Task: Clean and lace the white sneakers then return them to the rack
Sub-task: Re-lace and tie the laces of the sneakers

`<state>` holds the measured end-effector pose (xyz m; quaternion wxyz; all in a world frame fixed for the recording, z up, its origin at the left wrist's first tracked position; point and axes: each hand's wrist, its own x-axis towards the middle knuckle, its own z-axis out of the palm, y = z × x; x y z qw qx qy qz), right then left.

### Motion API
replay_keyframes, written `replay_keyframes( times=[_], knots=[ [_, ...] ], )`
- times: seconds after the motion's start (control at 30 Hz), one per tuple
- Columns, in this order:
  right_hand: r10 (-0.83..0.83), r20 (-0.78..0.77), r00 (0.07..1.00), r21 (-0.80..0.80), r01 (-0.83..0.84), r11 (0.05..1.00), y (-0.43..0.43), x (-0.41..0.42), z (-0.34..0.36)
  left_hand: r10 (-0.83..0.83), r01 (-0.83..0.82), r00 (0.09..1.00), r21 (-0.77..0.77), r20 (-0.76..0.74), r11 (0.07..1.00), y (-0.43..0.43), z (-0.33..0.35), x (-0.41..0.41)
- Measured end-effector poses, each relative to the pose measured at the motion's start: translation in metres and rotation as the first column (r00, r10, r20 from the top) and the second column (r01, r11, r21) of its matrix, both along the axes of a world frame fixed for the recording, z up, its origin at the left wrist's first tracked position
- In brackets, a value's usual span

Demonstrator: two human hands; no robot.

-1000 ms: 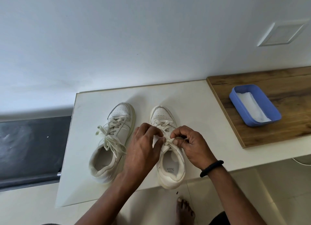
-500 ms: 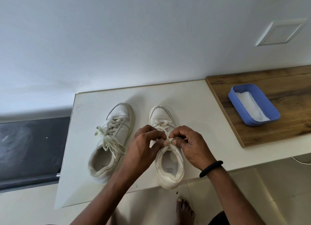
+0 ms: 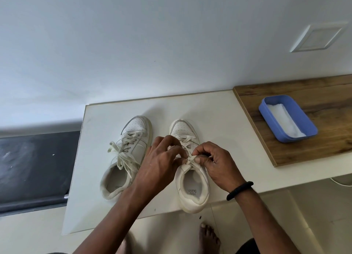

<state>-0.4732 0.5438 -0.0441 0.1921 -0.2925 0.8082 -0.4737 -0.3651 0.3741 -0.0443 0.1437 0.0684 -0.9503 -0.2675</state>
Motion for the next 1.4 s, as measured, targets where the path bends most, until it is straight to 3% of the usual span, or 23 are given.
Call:
replay_keyframes(
  times=[0.33, 0.47, 0.63, 0.93, 1.2, 1.4],
  knots=[
    [-0.008, 0.005, 1.000, 0.012, 0.008, 1.000, 0.000, 0.001, 0.003, 0.078, -0.065, 0.994, -0.172, 0.072, 0.983, 0.013, 0.021, 0.007],
    [-0.012, 0.010, 1.000, 0.012, 0.012, 1.000, 0.000, 0.001, 0.003, 0.056, -0.041, 0.985, -0.093, 0.164, 0.995, 0.009, 0.022, 0.002],
    [-0.009, 0.007, 1.000, 0.016, 0.009, 1.000, 0.000, 0.001, 0.004, 0.045, -0.082, 0.977, 0.175, 0.206, 0.981, 0.007, 0.020, 0.003],
    [-0.006, -0.014, 1.000, 0.016, 0.006, 1.000, -0.001, 0.001, 0.003, 0.010, -0.088, 0.970, 0.317, 0.242, 0.944, 0.008, 0.021, 0.005],
    [-0.008, 0.003, 1.000, 0.015, 0.008, 1.000, -0.001, 0.000, 0.002, 0.100, -0.147, 0.971, 0.212, 0.216, 0.966, 0.007, 0.022, 0.003],
    [-0.007, -0.004, 1.000, 0.015, 0.007, 1.000, -0.001, 0.000, 0.002, 0.034, -0.056, 0.988, 0.145, 0.150, 0.988, 0.011, 0.018, 0.003]
  ],
)
